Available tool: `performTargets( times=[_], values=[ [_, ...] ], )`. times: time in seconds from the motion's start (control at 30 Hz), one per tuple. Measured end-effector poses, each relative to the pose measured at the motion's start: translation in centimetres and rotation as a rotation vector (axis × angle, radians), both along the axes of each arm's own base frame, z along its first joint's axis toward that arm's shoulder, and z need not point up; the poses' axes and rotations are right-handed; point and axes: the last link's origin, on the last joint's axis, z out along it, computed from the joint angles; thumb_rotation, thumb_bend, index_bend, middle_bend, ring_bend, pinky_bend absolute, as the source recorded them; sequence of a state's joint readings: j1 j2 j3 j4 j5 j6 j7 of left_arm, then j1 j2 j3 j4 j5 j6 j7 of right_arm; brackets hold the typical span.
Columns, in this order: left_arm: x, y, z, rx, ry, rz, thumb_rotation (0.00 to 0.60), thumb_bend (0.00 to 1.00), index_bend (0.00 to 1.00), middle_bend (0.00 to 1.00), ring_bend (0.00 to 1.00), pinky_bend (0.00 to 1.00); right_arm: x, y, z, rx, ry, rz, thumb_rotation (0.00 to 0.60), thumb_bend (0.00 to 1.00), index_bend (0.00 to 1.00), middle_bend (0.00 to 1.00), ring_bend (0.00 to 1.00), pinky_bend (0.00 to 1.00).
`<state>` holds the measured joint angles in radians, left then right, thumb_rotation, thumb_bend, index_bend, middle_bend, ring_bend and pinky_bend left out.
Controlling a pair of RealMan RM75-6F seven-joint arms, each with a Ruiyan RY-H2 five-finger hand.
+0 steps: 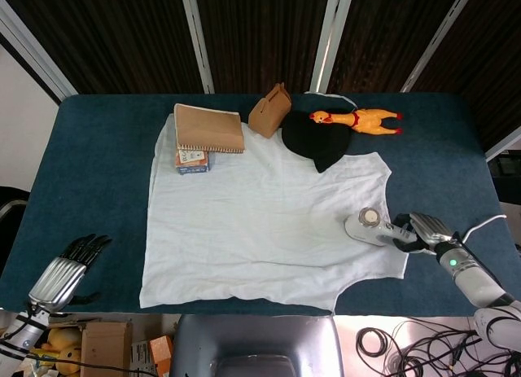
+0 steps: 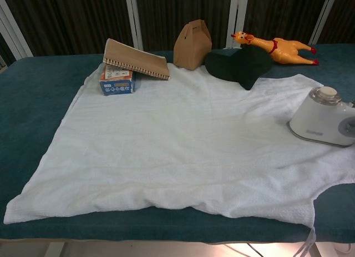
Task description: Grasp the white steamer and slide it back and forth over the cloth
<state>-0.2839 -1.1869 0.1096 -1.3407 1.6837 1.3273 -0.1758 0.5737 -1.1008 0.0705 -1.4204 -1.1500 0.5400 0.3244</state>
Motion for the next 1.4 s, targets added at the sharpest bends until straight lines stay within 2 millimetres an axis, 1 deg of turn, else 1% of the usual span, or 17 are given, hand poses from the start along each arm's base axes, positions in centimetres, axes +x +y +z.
performTargets(
  times=[0.17, 0.3, 0.33, 0.43, 0.53, 0.63, 0.77, 0.9, 1.03, 1.13, 1.27, 1.4],
  values=[
    [-0.1, 0.0, 0.2, 0.004, 0.001, 0.006, 0.600, 0.01, 0.05, 0.08, 0.02, 0.11, -0.1, -0.2, -0.8, -0.003, -0.017, -0.014, 0.600, 0.49, 0.61, 0.53, 0.54, 0.63],
    [-0.2, 0.0, 0.3, 0.006, 0.000, 0.011, 0.600, 0.01, 0.05, 0.08, 0.02, 0.11, -0.3, -0.2, -1.3, -0.011, -0.027, -0.021, 0.600, 0.55, 0.72, 0.64, 0.64, 0.73],
    [-0.3, 0.0, 0.3, 0.007, 0.000, 0.012, 0.600, 0.01, 0.05, 0.08, 0.02, 0.11, -0.3, -0.2, -1.4, -0.015, -0.030, -0.023, 0.600, 0.57, 0.76, 0.69, 0.69, 0.77],
    [-0.4, -0.1, 0.4, 0.008, 0.002, 0.015, 0.600, 0.02, 0.05, 0.08, 0.02, 0.11, -0.5, -0.2, -1.8, -0.040, -0.045, -0.028, 0.600, 0.61, 0.86, 0.78, 0.78, 0.85],
    [-0.5, -0.1, 0.5, 0.011, 0.003, 0.017, 0.600, 0.02, 0.05, 0.08, 0.02, 0.11, -0.5, -0.4, -2.0, -0.076, -0.064, -0.028, 0.600, 0.66, 0.99, 0.90, 0.90, 0.97],
    [-0.5, -0.1, 0.6, 0.015, 0.002, 0.019, 0.600, 0.02, 0.05, 0.08, 0.02, 0.11, -0.4, -0.6, -2.1, -0.126, -0.094, -0.020, 0.600, 0.73, 1.00, 0.97, 0.97, 1.00],
    [-0.5, -0.2, 0.6, 0.018, 0.000, 0.019, 0.600, 0.02, 0.05, 0.08, 0.02, 0.11, 0.3, -0.9, -2.1, -0.199, -0.159, 0.012, 0.600, 0.79, 1.00, 1.00, 1.00, 1.00],
    [-0.7, -0.1, 0.6, 0.020, -0.001, 0.026, 0.600, 0.02, 0.05, 0.08, 0.02, 0.11, 1.6, -1.5, -2.1, -0.243, -0.213, 0.077, 0.600, 0.81, 1.00, 1.00, 1.00, 1.00],
    [-0.8, 0.0, 0.5, 0.018, -0.005, 0.030, 0.600, 0.02, 0.05, 0.08, 0.02, 0.11, 3.1, -2.4, -2.6, -0.241, -0.239, 0.122, 0.600, 0.81, 1.00, 1.00, 1.00, 1.00],
    [-0.8, 0.0, 0.4, 0.018, -0.005, 0.028, 0.600, 0.02, 0.05, 0.08, 0.02, 0.11, 4.0, -3.3, -3.6, -0.216, -0.210, 0.148, 0.600, 0.81, 1.00, 1.00, 1.00, 1.00],
    [-0.9, -0.1, 0.5, 0.027, -0.005, 0.024, 0.600, 0.02, 0.05, 0.08, 0.02, 0.11, 5.3, -4.6, -5.6, -0.168, -0.149, 0.172, 0.600, 0.81, 1.00, 1.00, 1.00, 1.00],
    [-1.0, -0.1, 0.9, 0.039, -0.005, 0.027, 0.600, 0.02, 0.05, 0.08, 0.02, 0.11, 6.5, -5.2, -7.8, -0.133, -0.119, 0.182, 0.600, 0.81, 1.00, 1.00, 1.00, 1.00]
  ],
)
